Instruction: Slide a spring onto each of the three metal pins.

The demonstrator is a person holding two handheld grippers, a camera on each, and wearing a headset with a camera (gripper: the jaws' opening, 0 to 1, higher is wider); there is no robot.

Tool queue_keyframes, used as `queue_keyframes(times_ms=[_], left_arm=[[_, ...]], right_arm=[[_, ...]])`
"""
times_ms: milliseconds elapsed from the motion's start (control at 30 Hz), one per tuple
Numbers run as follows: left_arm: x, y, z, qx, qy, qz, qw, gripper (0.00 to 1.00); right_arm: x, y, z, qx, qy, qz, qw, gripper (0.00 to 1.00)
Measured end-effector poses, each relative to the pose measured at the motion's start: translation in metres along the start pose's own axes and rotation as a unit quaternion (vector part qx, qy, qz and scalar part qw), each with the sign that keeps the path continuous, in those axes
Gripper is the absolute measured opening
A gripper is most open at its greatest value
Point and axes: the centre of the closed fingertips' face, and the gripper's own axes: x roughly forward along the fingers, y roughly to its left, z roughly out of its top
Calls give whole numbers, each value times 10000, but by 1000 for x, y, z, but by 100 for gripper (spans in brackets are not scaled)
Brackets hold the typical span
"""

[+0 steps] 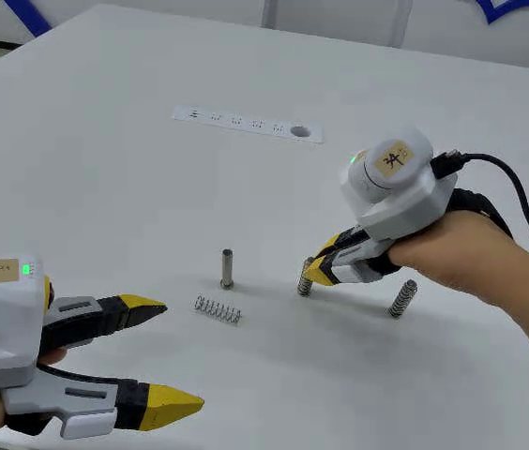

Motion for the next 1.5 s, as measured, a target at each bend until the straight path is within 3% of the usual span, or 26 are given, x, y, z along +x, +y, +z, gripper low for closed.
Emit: queue_keyframes(times_ms=[333, 633, 1033, 1500], left_arm=[[1, -1, 0, 33, 12, -21, 10000, 73], [0, -1, 1, 56, -12, -27, 10000, 73], [0, -1, 2, 65, -35, -26, 10000, 73], [0, -1, 2, 49, -35, -15, 10000, 73]], right_arm=[[-2, 2, -11, 73, 22, -18, 10000, 12], [3, 20, -18, 74, 46, 88, 9999, 12], [22, 58, 5, -177, -132, 469, 9987, 15], [46, 76, 24, -293, -331, 626, 9971, 17]])
